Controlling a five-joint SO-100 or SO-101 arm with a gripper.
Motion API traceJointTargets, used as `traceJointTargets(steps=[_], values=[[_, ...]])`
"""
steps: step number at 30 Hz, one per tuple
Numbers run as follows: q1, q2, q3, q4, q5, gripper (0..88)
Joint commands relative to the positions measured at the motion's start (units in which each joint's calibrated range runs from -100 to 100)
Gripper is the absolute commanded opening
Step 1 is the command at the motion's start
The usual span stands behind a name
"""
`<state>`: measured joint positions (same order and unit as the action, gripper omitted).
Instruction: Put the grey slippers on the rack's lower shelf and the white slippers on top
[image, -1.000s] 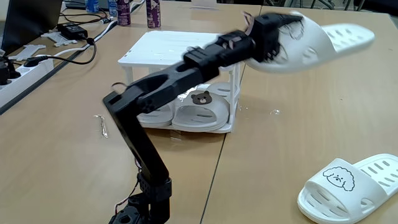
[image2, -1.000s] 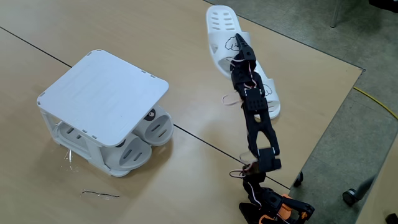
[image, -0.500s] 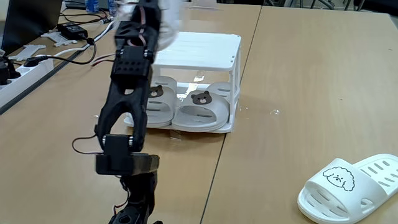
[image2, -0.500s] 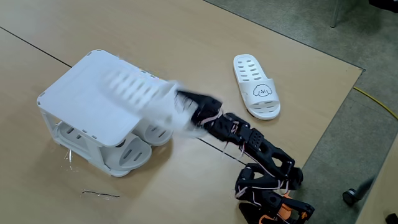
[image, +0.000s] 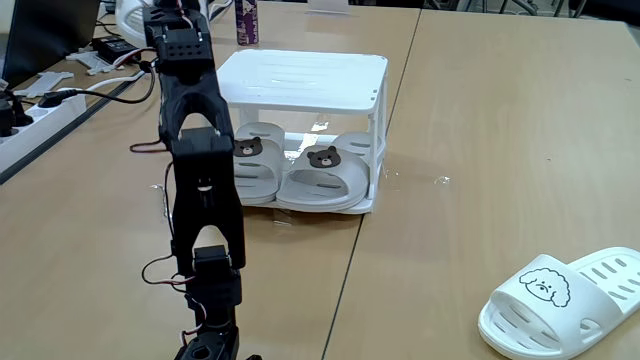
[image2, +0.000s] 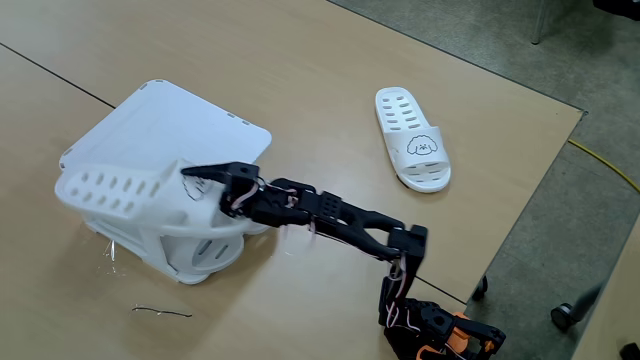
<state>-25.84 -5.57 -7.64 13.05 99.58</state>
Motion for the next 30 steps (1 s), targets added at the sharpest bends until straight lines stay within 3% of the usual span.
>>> traceJointTargets(steps=[1, 13, 19, 24, 30], values=[[4.4, 8.7, -15.1, -1.0, 0.4, 0.6], [10.9, 40.5, -47.7, -1.1, 0.4, 0.6], [12.3, 45.7, -52.4, -1.1, 0.4, 1.3], [13.4, 45.0, -52.3, -1.1, 0.4, 25.7], [11.7, 39.8, -46.9, -1.0, 0.4, 28.8]])
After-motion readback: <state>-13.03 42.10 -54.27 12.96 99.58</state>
